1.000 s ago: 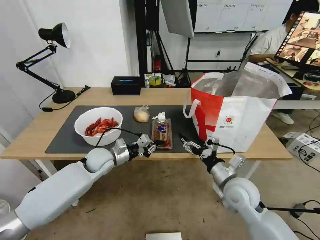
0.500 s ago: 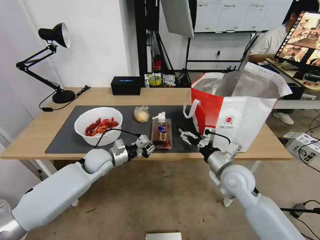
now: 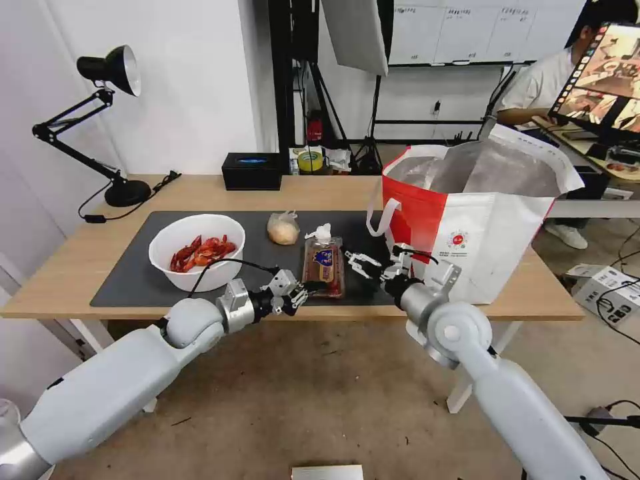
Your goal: Pick up the trash from the table and place it into the takeout bag.
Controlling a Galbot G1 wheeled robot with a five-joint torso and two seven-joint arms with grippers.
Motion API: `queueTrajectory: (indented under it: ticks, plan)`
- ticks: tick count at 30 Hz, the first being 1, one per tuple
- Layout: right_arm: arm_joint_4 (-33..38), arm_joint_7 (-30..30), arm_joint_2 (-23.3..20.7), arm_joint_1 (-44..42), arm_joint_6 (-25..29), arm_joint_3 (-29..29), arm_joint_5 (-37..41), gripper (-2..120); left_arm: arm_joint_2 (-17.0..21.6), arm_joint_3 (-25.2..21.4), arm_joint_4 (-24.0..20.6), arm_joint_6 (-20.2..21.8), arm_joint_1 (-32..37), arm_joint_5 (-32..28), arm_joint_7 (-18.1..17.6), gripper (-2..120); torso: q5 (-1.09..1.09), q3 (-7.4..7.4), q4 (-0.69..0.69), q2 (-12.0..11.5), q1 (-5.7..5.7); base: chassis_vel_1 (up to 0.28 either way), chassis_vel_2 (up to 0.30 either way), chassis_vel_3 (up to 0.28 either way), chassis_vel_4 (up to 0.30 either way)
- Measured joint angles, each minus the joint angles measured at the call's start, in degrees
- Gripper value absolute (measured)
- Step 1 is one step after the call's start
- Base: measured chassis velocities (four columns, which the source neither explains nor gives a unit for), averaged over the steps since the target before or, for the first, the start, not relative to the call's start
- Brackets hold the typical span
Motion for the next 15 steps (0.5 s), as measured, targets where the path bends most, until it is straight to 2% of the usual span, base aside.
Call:
queueTrajectory:
  ticks: [15]
  plan:
    - [-5.3,2.5,2.4,6.5,-6.8,-2.0,6.4,100,0.2,-0.9,-0.3,-0.3,0.7,-0.2,-0.1,0,0.0,0.0,0.0,0.0,0.0,0.0,0.0,0.0,0.0]
